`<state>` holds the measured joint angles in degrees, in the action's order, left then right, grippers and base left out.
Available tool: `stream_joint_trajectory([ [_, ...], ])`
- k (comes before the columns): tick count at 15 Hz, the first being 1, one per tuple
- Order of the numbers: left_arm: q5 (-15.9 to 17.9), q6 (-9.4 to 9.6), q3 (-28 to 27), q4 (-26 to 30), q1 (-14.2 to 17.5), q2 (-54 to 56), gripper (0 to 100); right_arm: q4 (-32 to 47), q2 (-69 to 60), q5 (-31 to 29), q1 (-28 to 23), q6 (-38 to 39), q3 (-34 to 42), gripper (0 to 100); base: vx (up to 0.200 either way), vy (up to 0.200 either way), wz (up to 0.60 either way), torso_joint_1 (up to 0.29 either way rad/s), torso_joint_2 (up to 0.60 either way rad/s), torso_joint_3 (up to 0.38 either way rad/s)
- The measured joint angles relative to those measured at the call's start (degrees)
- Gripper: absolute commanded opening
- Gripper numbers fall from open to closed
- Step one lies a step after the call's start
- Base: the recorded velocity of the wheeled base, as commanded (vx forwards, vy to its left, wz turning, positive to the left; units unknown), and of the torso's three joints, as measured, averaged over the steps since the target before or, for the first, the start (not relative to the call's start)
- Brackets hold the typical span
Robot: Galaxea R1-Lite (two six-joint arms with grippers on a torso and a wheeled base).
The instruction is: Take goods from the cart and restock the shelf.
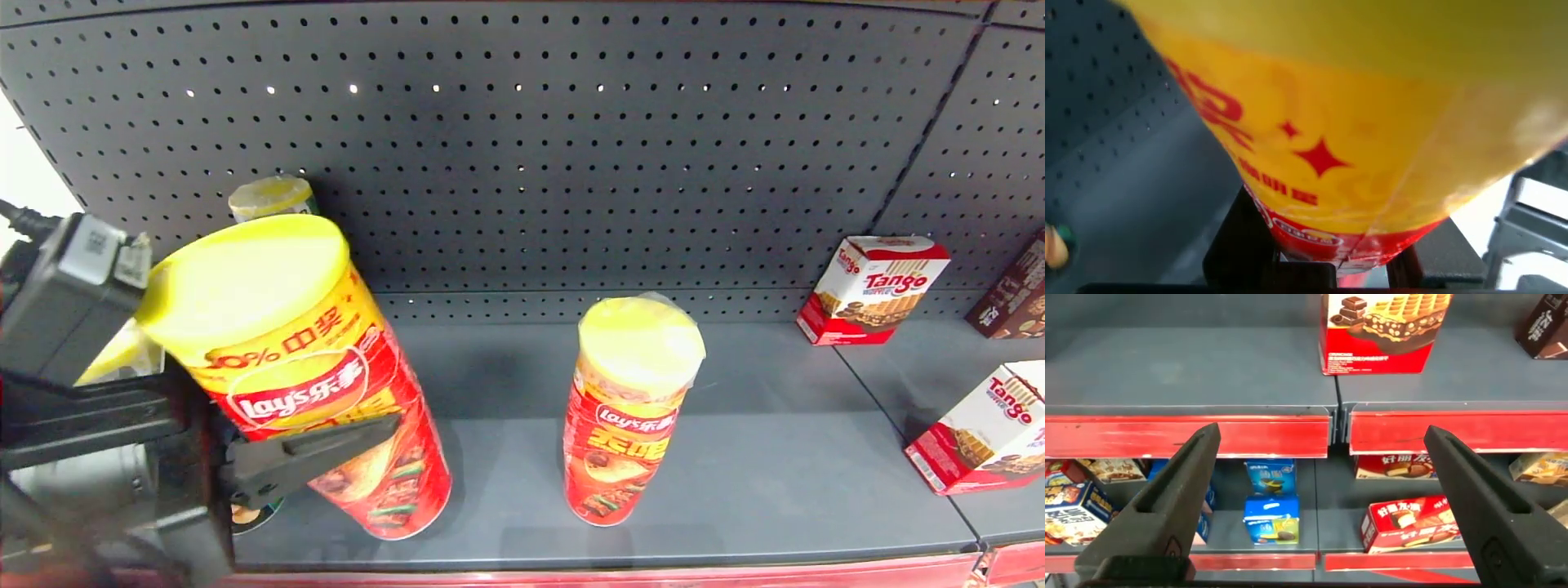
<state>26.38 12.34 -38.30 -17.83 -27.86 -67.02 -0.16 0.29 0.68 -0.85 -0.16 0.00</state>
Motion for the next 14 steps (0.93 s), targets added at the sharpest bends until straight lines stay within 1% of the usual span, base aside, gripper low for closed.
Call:
stream_joint_trajectory([
  [4, -0.3, 0.33, -6.7, 0.3, -0.2, -7.0, 0, 0.0, 0.0, 0.0, 0.0, 0.0, 0.0, 100, 0.000, 0.000, 0.00, 0.000, 0.00, 0.000],
  [7, -0.7, 0.33, -11.5, 0.3, -1.8, -11.6, 0, 0.0, 0.0, 0.0, 0.0, 0.0, 0.0, 100, 0.000, 0.000, 0.00, 0.000, 0.00, 0.000],
  [11, -2.9, 0.33, -16.4, 1.7, -3.1, -17.6, 0, 0.0, 0.0, 0.0, 0.0, 0.0, 0.0, 100, 0.000, 0.000, 0.00, 0.000, 0.00, 0.000],
  [14, -3.9, 0.09, -20.5, 1.9, -3.6, -21.6, 0, 0.0, 0.0, 0.0, 0.0, 0.0, 0.0, 100, 0.000, 0.000, 0.00, 0.000, 0.00, 0.000],
])
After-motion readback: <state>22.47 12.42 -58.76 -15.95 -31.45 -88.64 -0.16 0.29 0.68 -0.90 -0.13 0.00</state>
